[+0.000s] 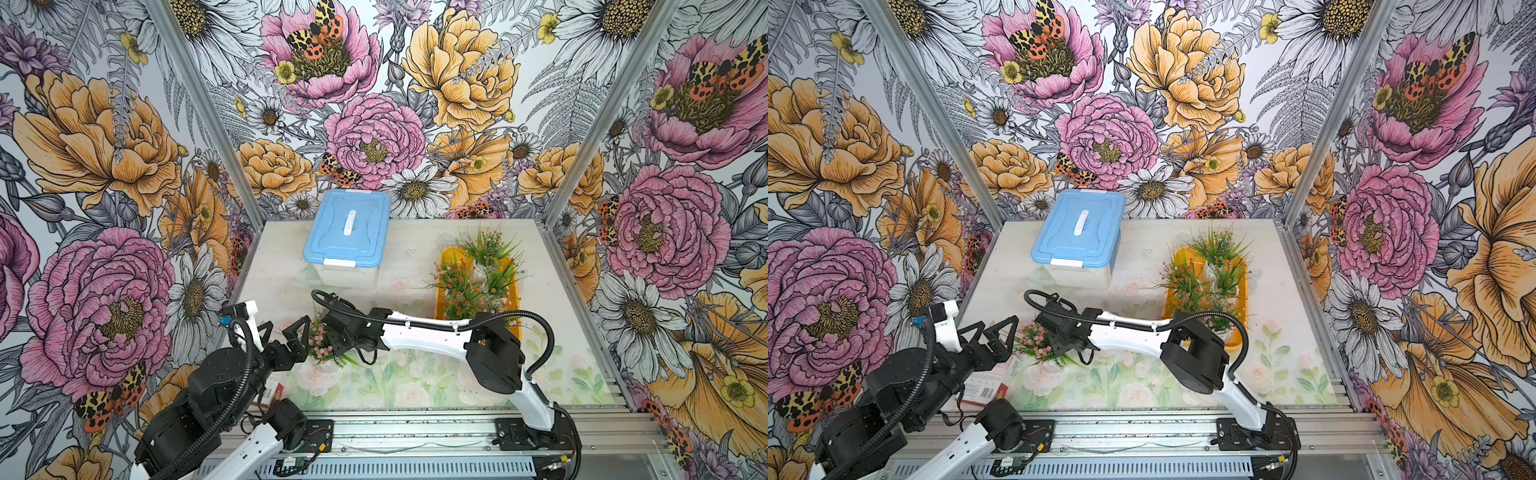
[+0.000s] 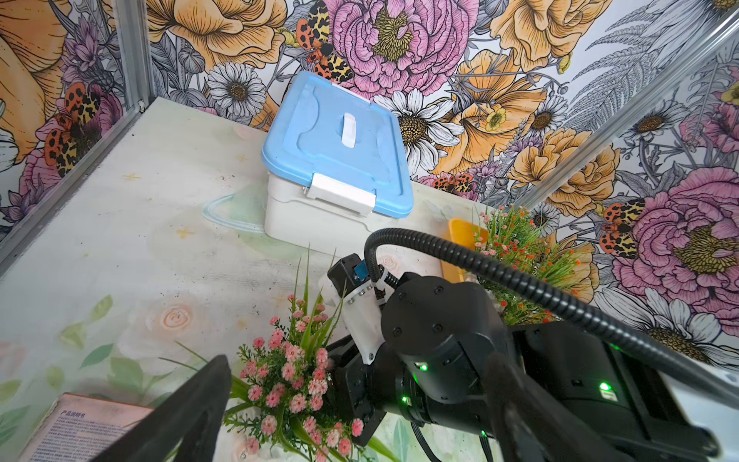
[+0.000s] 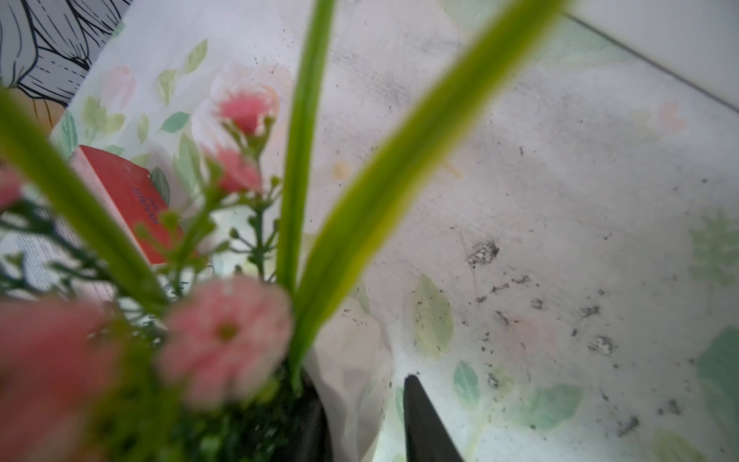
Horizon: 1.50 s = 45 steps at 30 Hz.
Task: Put the potted gypsophila into the storage box
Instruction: Pick up the baby's breath potted plant from the center of the board.
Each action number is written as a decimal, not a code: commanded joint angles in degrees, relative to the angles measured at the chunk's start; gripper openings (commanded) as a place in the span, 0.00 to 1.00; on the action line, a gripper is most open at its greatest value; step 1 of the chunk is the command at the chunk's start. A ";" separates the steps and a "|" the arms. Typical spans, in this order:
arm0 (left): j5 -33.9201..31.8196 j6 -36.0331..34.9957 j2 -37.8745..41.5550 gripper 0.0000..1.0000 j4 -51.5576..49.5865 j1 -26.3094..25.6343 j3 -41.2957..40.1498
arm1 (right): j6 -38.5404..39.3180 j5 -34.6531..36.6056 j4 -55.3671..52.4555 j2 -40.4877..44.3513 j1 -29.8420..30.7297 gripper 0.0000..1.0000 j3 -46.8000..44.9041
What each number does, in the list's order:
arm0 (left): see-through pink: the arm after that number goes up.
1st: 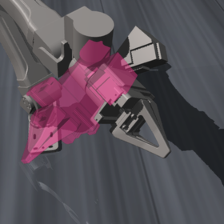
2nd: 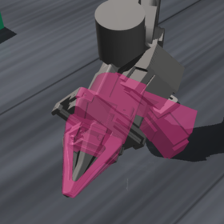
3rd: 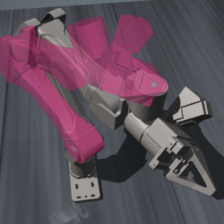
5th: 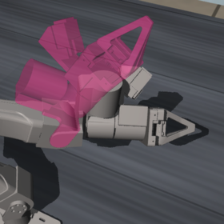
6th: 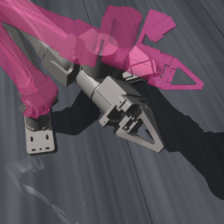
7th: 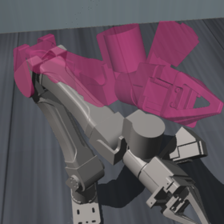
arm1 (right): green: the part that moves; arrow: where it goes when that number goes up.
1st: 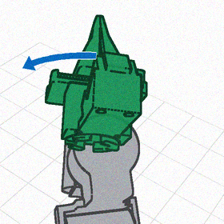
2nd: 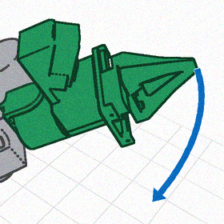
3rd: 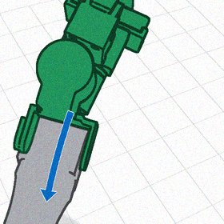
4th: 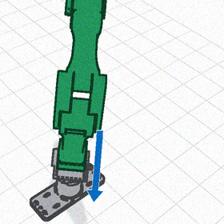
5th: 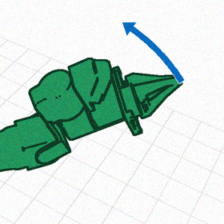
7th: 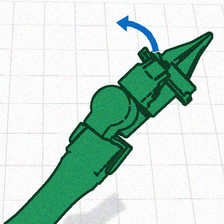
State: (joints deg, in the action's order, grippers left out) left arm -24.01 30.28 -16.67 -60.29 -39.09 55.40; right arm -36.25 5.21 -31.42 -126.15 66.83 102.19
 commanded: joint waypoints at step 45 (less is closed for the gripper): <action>9.73 -12.50 -33.97 0.99 38.09 2.50 4.37 | 16.00 10.28 -2.43 31.38 -27.10 0.00 -10.63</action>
State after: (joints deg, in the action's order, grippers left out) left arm -18.11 20.45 -47.86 -29.39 -37.47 57.49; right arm -22.35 13.54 -37.52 -98.24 42.59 91.13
